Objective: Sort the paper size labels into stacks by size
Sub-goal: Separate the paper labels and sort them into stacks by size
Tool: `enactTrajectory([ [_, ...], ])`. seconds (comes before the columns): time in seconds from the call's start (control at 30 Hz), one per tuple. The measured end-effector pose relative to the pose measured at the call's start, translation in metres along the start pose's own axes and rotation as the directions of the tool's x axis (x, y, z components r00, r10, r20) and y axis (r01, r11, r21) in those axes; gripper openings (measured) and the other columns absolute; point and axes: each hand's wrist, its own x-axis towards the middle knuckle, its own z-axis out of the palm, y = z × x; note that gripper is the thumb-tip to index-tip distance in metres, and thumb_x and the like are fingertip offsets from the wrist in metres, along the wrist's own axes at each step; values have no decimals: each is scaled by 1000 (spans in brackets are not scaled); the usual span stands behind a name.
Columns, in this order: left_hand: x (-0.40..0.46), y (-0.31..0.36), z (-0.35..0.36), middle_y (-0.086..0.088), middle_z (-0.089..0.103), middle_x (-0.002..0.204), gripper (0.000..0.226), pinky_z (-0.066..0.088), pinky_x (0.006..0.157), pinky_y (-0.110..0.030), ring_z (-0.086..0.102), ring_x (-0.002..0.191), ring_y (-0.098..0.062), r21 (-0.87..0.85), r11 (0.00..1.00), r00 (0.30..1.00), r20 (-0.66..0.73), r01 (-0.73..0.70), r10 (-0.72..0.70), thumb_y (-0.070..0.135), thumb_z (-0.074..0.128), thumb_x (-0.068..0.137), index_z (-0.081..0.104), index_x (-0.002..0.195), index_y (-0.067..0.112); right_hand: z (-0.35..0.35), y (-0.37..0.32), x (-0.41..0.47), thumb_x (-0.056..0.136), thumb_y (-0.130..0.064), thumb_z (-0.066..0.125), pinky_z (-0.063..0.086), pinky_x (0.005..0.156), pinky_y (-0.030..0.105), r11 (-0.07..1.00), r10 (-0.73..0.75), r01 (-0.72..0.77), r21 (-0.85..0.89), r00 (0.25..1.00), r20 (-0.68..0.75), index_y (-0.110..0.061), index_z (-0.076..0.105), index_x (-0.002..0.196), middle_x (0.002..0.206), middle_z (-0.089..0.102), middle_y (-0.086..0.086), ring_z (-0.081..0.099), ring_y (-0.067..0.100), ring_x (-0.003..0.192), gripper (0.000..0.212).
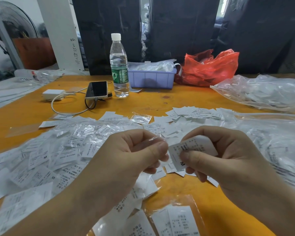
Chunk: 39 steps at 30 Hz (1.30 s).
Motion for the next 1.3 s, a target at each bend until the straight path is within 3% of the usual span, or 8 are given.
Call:
enactTrajectory([
  [0.23,-1,0,0,0,71,68,11,49,59,-17,61,60,-9,10,1000,998,64,-10,9,30,71,71,76,74,21,1,-1,1,70,-9,65,41,43,22,995,41,-48,93,997,72,-12,73,71,58,62,7,57,12,51,8],
  [0.4,-1,-1,1,4,71,69,8,48,58,-17,63,60,-6,26,1000,996,84,-6,4,30,74,68,75,72,24,1,1,1,72,-10,67,43,45,23,984,82,-96,153,992,97,-13,73,72,60,61,7,54,20,53,7],
  [0.73,-2,-1,0,5,72,73,8,50,61,-18,63,64,-8,40,999,997,73,7,-10,29,71,69,75,75,26,1,1,3,71,-8,66,43,43,23,961,98,-111,255,993,61,-13,73,70,57,61,11,52,14,44,8],
  [1.03,-3,-1,1,9,71,71,8,49,62,-16,62,62,-3,30,999,991,132,-29,24,29,72,71,76,76,24,2,0,0,72,-9,66,42,48,27,985,41,-55,162,996,83,-11,74,73,57,61,2,55,8,48,8],
  [1.3,-1,-4,1,3,67,68,7,47,60,-15,58,61,-5,58,997,982,185,-48,36,23,72,73,76,77,18,4,4,-1,68,-15,73,42,44,22,984,70,-77,160,996,52,-8,73,81,64,66,8,59,12,53,15],
])
